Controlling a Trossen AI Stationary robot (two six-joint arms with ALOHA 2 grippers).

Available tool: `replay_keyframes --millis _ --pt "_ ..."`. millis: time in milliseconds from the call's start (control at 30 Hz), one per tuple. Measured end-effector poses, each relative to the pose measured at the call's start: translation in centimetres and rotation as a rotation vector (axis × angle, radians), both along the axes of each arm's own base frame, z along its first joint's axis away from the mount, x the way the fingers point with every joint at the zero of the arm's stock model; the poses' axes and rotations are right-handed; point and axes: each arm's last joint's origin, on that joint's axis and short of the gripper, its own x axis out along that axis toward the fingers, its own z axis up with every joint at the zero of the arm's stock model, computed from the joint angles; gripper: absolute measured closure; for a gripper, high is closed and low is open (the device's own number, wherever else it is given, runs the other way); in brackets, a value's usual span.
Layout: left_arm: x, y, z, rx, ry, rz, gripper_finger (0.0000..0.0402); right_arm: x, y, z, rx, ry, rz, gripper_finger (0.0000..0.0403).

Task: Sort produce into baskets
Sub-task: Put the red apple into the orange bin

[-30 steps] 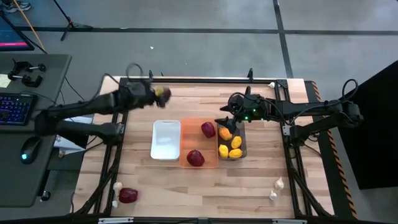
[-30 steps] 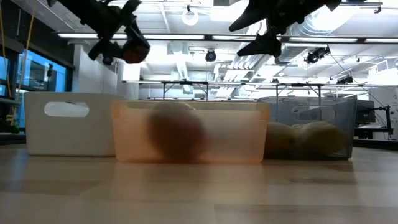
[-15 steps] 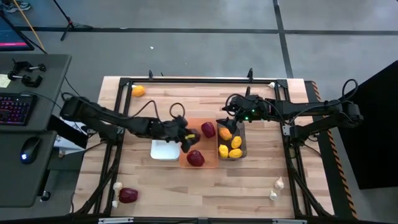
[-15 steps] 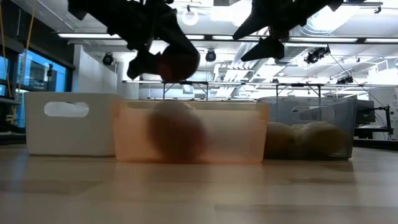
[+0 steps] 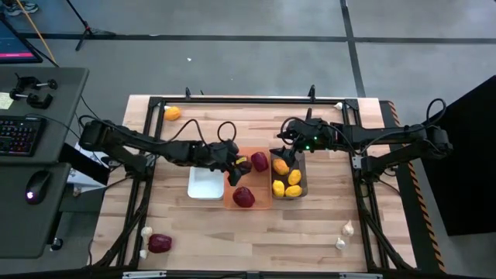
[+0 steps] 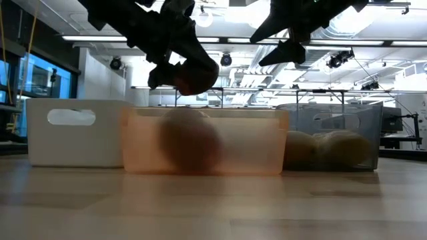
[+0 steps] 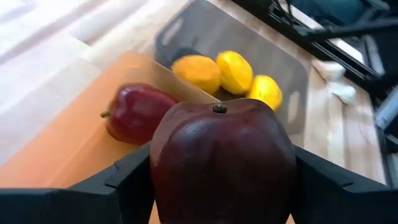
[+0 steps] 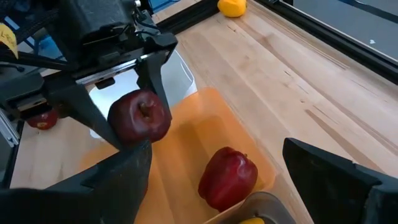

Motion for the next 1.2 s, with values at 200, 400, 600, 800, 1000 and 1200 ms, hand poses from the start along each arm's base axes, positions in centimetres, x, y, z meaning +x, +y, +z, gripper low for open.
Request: replay_keyframes --millis 200,400,600,800,1000,1200 --pt "-0.1 -0.2 -0.2 0.0 0.03 -0.126 0.0079 0.0 0.0 0.0 0.005 -0.001 -0.007 0.0052" --pt "-0.9 -0.1 2.4 0.042 -0.046 -0.158 0.0066 0.0 -0.1 0.0 0.002 -0.003 -0.046 0.0052" --pt "-4.1 -0.4 7.5 -0.009 -0.203 -0.137 0.0065 0.0 -0.1 0.0 -0.003 -0.003 -0.051 0.0052" --pt "-8.1 -1.2 9.7 -0.207 -0.192 -0.056 0.0065 -0.1 -0.2 0.0 -0.027 0.003 -0.088 0.0052" --pt "-11.0 -5.3 7.4 -0.32 0.132 -0.039 0.0066 -0.1 -0.3 -0.1 -0.052 0.018 -0.083 0.0052" --pt "-13.1 -11.5 4.1 -0.453 0.519 -0.176 0.0068 -0.2 -0.3 -0.1 -0.065 0.025 -0.102 0.0052"
